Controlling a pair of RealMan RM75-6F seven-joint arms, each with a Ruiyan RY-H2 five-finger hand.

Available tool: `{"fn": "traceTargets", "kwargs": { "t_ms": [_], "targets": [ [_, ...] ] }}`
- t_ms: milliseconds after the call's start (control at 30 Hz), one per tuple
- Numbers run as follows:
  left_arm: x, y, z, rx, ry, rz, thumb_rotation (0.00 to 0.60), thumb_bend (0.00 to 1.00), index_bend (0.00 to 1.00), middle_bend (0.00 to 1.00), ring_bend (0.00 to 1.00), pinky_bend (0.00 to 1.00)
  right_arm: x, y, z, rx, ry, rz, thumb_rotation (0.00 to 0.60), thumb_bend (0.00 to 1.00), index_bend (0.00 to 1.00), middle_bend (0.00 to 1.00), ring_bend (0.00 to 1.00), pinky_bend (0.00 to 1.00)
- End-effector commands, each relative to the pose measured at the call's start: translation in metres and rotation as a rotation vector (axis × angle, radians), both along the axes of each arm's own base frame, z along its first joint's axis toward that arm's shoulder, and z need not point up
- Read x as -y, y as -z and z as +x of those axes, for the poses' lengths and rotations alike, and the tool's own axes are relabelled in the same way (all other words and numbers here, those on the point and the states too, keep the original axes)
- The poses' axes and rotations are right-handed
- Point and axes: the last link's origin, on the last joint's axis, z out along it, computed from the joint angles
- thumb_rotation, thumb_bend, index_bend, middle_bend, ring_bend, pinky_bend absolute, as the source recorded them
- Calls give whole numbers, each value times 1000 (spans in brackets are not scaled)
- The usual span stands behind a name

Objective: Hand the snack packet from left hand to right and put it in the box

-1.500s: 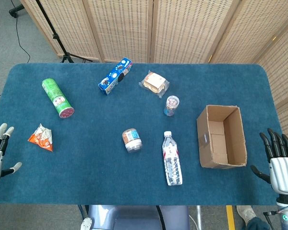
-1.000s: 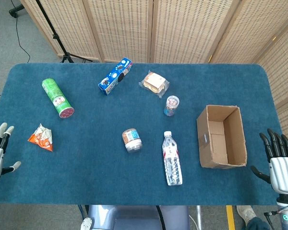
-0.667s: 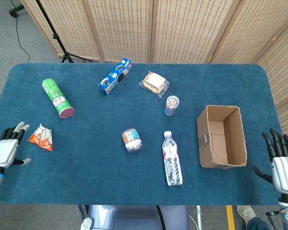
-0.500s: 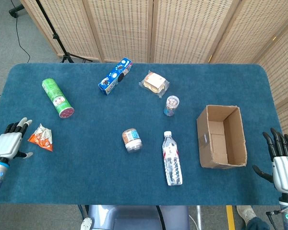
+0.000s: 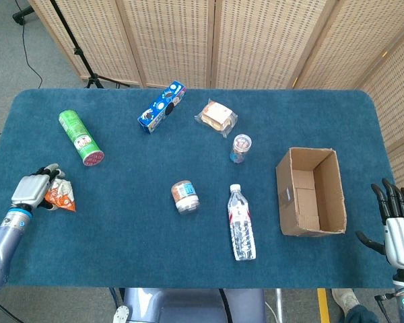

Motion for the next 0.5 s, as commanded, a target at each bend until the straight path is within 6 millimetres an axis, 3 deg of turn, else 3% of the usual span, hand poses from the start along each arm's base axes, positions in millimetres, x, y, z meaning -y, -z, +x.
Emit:
{"fn": "traceTargets", "kwargs": {
  "t_ms": [33, 133, 267, 367, 500],
  "targets": [
    [1, -1, 2, 14, 23, 20, 600, 382, 676, 474, 383, 491, 0, 0, 0, 3, 2, 1, 600, 0, 0, 0, 0, 0],
    [5, -9, 10, 52, 69, 44, 600, 452, 712, 503, 403, 504, 0, -1, -1, 7, 3, 2, 600, 0, 0, 0, 0, 0],
    [13, -22, 24, 96, 149, 75, 600, 470, 725, 512, 410, 507, 0, -1, 0, 9, 4, 3, 600, 0, 0, 0, 0, 0],
    [28, -31, 58, 131, 308, 76, 600, 452, 725, 512, 410, 507, 0, -1, 0, 11, 5, 9, 600, 0, 0, 0, 0, 0],
    [41, -17, 112, 124, 544, 7, 600, 390, 725, 512, 410, 507, 0, 0, 1, 12, 3, 15, 600, 0, 0, 0, 0, 0]
  ]
}}
